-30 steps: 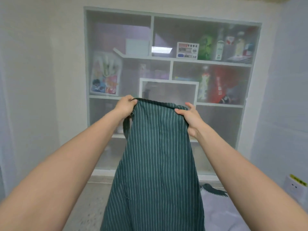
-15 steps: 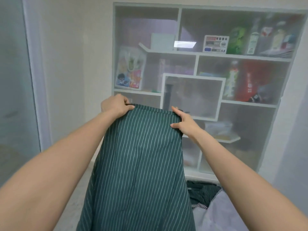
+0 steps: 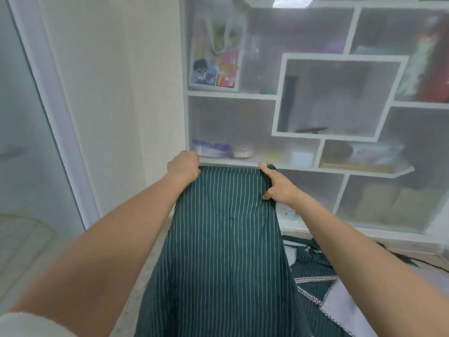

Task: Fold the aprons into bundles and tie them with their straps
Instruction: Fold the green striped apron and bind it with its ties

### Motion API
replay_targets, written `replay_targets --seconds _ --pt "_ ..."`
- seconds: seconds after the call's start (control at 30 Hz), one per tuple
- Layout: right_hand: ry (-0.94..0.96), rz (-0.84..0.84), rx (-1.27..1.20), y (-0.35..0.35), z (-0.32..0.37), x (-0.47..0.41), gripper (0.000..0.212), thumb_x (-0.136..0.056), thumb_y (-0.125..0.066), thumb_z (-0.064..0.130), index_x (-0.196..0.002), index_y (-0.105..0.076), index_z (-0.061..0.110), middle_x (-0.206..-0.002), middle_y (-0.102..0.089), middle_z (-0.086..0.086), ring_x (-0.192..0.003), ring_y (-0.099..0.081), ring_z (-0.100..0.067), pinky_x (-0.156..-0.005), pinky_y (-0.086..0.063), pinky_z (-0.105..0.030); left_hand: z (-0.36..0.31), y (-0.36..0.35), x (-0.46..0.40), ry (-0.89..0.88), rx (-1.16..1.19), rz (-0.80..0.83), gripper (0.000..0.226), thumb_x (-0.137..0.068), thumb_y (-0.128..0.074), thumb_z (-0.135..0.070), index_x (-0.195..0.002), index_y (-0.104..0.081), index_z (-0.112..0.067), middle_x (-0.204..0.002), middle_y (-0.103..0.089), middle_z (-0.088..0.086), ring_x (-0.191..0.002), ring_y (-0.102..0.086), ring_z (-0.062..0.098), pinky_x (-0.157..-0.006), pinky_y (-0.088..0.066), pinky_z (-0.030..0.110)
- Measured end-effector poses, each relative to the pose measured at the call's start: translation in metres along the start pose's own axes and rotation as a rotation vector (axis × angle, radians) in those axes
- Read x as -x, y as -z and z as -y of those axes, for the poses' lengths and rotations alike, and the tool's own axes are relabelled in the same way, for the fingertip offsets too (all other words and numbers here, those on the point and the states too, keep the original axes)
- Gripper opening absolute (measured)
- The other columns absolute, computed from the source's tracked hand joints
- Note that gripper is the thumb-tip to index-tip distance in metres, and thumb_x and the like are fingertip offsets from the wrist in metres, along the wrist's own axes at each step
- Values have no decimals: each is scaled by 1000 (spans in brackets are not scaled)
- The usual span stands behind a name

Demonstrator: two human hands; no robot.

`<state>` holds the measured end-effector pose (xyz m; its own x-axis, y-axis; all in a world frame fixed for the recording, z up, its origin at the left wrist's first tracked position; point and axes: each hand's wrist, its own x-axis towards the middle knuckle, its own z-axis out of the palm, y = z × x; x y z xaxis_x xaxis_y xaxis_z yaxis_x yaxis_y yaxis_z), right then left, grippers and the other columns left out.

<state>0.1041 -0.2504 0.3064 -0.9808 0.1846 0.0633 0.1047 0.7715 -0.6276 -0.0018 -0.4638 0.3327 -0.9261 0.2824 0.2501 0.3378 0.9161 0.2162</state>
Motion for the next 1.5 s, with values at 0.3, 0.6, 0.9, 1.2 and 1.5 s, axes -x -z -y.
replay_targets --seconds 0.3,0.6,0.9,1.2,1.5 --pt "-43 57 190 -76 -31 -73 100 -77 -67 -10 -151 -8 22 -157 18 -8 -143 -20 -29 -104 -38 -33 25 -87 -48 77 -414 -2 30 -75 -60 -8 -103 -61 -15 -122 -43 13 -118 -35 29 -101 -29 46" --pt "-22 79 191 -130 -113 -157 99 -79 -66 -8 -151 -9 28 -157 18 0 -143 -13 -27 -109 -33 -35 53 -195 -113 -72 -252 10 36 -75 -56 13 -107 -63 -1 -114 -42 16 -109 -38 31 -90 -39 33" --pt "-255 243 54 -201 -193 -185 81 -90 -50 -4 -152 -3 22 -138 -46 -19 -116 -53 -33 -92 -43 -35 64 -323 -110 -88 -149 216 71 -75 -62 8 -137 -34 -12 -144 -26 16 -134 -25 34 -108 -31 41" --pt "-362 551 72 -278 -244 -151 75 -93 -57 20 -151 -9 17 -152 -25 -15 -136 -31 -28 -109 -28 -32 73 -412 -44 171 -13 1021 110 -76 -70 -51 -151 4 -19 -157 12 13 -142 6 42 -113 -12 57" --pt "-290 760 378 -303 -259 -136 129 -71 -78 44 -146 24 20 -148 37 -12 -141 25 -29 -117 1 -42 79 -434 -44 165 -37 1046 139 -59 -79 -59 -142 29 -31 -145 44 4 -135 32 40 -106 -5 70"
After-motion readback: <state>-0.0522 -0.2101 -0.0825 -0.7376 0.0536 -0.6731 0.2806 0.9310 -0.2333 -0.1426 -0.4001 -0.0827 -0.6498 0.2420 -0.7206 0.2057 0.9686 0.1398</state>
